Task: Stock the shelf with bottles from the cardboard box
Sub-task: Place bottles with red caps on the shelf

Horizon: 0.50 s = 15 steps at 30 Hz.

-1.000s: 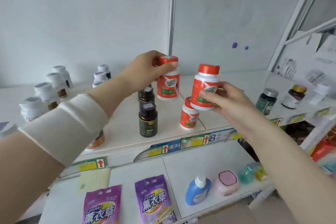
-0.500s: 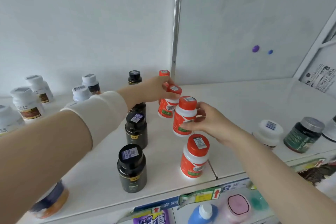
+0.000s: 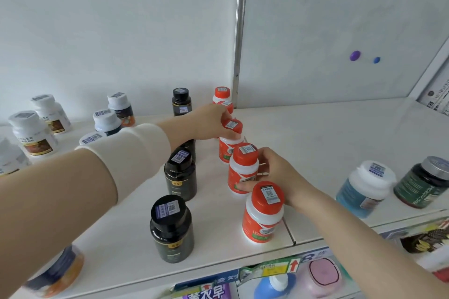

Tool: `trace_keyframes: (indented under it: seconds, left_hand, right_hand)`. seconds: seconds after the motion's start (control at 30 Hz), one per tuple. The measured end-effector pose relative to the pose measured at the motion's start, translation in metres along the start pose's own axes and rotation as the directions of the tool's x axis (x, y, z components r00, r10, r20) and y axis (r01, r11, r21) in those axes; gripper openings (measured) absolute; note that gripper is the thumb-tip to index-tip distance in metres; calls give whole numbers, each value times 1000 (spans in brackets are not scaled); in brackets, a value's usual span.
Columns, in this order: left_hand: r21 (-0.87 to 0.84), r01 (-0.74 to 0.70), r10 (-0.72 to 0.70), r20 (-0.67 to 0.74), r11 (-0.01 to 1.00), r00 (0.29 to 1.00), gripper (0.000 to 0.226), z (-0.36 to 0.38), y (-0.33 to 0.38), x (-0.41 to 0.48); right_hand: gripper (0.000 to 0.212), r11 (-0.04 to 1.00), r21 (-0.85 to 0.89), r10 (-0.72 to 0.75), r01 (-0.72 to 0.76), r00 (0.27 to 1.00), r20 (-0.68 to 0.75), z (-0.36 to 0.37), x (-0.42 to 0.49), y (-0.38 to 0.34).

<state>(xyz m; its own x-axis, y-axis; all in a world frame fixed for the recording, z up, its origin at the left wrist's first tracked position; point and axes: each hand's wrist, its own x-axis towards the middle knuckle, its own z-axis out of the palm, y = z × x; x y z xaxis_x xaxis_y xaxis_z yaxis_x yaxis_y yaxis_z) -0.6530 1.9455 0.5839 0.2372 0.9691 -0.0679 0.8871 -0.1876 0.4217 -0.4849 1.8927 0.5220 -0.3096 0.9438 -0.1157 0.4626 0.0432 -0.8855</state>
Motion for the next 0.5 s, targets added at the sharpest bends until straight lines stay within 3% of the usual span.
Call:
trace_keyframes:
  seconds: [0.2, 0.3, 0.43, 0.5]
  left_hand:
    - [3, -3, 3, 2, 1000, 1000, 54, 3, 3, 2]
    - [23, 6, -6, 14, 1000, 1000, 59, 0, 4, -1]
    - [-18, 27, -29, -155, 999, 987, 57, -17, 12, -20]
    - [41, 37, -27, -226, 998, 974, 51, -30, 20, -39]
  right_hand:
    - [51, 998, -66, 26, -23, 999, 33, -2, 1, -2]
    - [62, 994, -106, 28, -23, 998, 51, -11, -4, -7]
    - [74, 980, -197, -39, 43, 999, 23, -36, -18, -29]
    - [74, 972, -223, -76, 75, 997, 5, -49, -23, -44]
